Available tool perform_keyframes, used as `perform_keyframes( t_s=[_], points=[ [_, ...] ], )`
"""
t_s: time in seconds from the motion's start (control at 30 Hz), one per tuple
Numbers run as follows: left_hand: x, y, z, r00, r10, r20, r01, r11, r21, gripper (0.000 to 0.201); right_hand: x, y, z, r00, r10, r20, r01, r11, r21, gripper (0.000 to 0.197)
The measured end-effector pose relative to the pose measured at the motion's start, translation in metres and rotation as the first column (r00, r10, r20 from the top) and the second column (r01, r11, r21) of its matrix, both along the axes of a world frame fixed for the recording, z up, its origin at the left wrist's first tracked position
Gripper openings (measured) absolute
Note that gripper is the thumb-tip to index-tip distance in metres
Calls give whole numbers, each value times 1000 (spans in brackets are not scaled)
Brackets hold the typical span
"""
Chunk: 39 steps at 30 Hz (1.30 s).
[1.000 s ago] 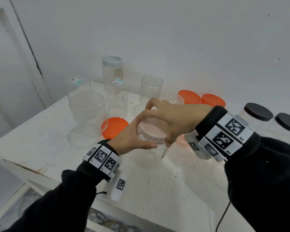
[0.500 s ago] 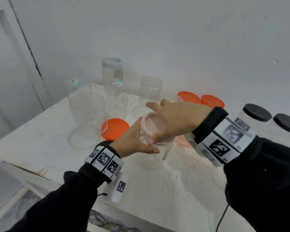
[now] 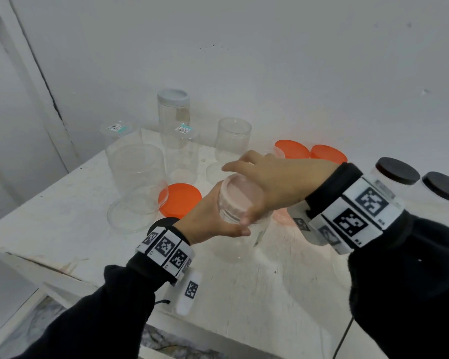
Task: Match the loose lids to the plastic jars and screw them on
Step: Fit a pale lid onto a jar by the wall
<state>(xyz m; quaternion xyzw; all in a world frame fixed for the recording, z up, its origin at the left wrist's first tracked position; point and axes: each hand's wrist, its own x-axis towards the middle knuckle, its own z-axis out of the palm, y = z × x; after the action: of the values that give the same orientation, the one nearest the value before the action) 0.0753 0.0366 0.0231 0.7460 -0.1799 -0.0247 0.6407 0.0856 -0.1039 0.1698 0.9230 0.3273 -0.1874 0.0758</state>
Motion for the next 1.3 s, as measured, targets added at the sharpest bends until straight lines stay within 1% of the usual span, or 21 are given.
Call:
perform_keyframes(
  t_s=[0.07,0.1,0.17,0.27,0.33,0.43,0.5,0.67,0.73,1.07,1.13,1.23,1.3],
  points=[
    [0,0,1,1000,1,15,-1,1000,11,102,2,-2,3,997,56,-43,-55,998,25,89],
    [1,0,0,1000,2,19,-3,1000,13,102,3,-1,2,997,67,-41,-65,997,42,83],
    [1,0,-1,1000,17,22,-17,1000,20,104,3,1,-1,999,38,22,-39,997,65,75],
    [1,-1,-3,1000,20,10,-20,1000,11,104,3,1,-6,992,-29,122,24,999,43,81],
    [0,-1,-2,1000,19,4,-19,1000,10,104,3,-2,-7,996,-32,86,30,999,24,84],
    [0,-1,0,1000,4,8,-4,1000,-9,101,4,-5,-6,1000,22,-6,-22,999,41,89],
    [0,0,0,1000,10,17,-10,1000,-5,101,5,-4,-9,999,47,4,-47,996,78,87],
    [-2,-3,-1,998,52,44,-52,999,-1,97,4,-6,-18,991,29,131,-48,988,145,76],
    [-3,-4,-1,997,69,46,-68,998,-11,95,3,-6,-20,987,24,156,-50,985,167,75],
    [-3,-3,0,999,29,22,-28,999,-38,101,3,-8,-24,984,-7,176,-30,977,209,74],
    [-3,0,4,1000,-3,14,4,1000,-7,102,3,-11,-23,986,-23,165,-15,974,226,74],
    [-6,8,22,999,-19,48,17,999,38,92,3,-16,-17,986,-52,156,1,951,310,73],
    [-10,20,37,993,31,115,-41,996,85,84,4,-19,-7,980,-76,185,1,927,375,72]
  ],
)
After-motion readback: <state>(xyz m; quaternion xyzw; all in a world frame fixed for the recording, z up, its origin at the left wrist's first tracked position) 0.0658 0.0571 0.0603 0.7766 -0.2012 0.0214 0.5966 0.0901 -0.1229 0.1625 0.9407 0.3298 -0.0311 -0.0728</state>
